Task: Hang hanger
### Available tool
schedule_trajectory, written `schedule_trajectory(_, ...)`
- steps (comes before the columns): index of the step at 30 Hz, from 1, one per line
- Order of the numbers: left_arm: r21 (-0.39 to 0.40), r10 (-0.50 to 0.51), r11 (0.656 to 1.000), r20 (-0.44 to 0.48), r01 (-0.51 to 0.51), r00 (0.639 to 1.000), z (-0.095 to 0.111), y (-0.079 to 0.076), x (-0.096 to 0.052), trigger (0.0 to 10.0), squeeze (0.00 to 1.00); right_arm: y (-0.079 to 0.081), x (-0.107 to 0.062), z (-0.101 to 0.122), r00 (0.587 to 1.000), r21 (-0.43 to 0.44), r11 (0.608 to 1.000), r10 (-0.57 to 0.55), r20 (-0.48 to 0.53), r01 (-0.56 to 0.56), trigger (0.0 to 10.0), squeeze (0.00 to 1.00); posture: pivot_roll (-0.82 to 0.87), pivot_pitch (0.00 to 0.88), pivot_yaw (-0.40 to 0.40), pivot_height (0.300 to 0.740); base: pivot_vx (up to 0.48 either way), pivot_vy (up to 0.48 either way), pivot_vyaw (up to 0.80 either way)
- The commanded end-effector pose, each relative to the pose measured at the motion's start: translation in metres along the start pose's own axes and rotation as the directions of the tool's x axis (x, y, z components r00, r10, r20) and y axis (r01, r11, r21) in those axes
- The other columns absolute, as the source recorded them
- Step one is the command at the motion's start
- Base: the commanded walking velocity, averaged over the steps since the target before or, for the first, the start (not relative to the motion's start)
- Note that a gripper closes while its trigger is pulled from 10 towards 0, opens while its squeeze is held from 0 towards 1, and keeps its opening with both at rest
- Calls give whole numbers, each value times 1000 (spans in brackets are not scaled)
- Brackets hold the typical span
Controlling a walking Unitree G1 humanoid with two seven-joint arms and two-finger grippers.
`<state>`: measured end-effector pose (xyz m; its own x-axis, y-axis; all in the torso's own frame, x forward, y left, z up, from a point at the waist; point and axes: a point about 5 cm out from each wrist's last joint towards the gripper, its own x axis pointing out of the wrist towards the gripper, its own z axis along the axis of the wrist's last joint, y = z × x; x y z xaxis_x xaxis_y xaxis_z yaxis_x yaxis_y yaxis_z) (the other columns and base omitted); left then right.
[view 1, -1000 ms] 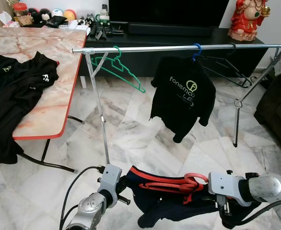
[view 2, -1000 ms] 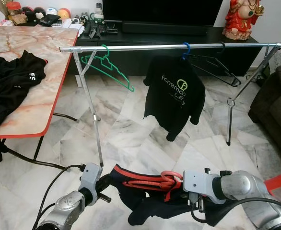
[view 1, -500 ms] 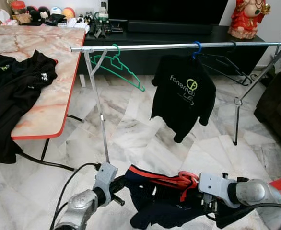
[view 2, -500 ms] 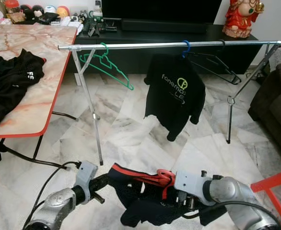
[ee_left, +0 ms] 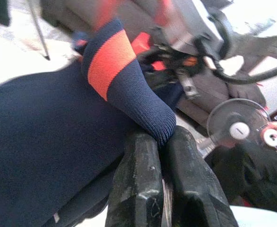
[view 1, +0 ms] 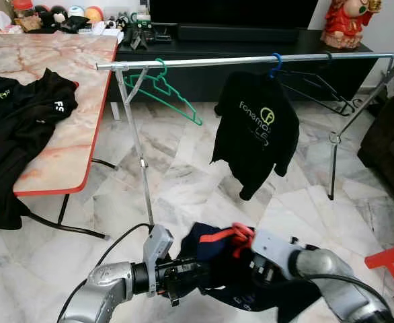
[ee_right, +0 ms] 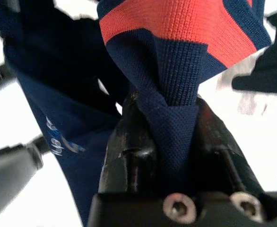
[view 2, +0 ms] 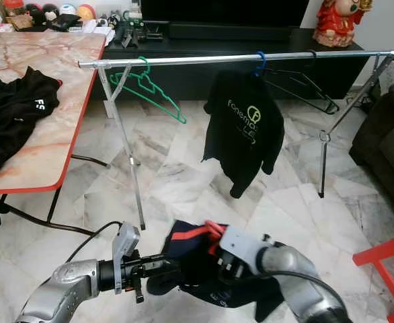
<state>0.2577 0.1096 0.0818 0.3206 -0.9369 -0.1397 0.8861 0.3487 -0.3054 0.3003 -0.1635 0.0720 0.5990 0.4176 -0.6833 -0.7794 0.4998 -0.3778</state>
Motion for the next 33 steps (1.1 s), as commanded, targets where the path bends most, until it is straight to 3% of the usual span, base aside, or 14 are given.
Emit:
schedule_trajectory(1,-8,-42,999,-26,42,999,-1,-8,0,10000,0,-8,-2,1,999,20,999,-30,23,29,0,0,16,146,-67,740,0,0,0)
schedule_trajectory(3,-9,-47,999,-47,47,998,-1,-10,-2,10000,1000,-9,-1,5,999,21,1000,-20,37,19,0,0,16,145,-67,740,0,0,0)
schedule_trajectory(10,-34,-86,996,-78,83,993,-1,-20,-10,10000,1000,-20,-2,2,998,6,998,-57,17,57,0,0,22,142,-70,740,0,0,0)
schedule_trajectory(18,8,-57,998,-187,60,981,-7,-20,-20,10000,1000,-22,1,5,997,-4,998,-57,43,57,0,0,26,138,-68,740,0,0,0)
schedule_trajectory(20,103,92,992,-203,-72,975,-3,-4,-22,10000,1000,-18,-1,15,986,-21,1000,6,169,-2,0,0,26,138,-68,740,0,0,0)
schedule_trajectory(22,114,106,990,-184,-86,977,3,-1,-24,10000,1000,-10,-4,15,969,-63,993,116,216,-105,0,0,20,133,-65,740,0,0,0)
schedule_trajectory(26,154,100,986,-183,-72,978,11,-1,-27,10000,1000,2,-10,0,944,-127,959,273,184,-253,0,0,16,124,-65,740,0,0,0)
schedule_trajectory(29,180,121,980,-178,-88,977,16,6,-32,10000,1000,10,-16,-16,911,-172,912,394,118,-372,0,0,10,115,-75,740,0,0,0)
schedule_trajectory(33,221,150,969,-174,-110,973,27,14,-37,10000,1000,10,-19,-28,891,-185,884,447,73,-429,0,0,15,98,-84,740,0,0,0)
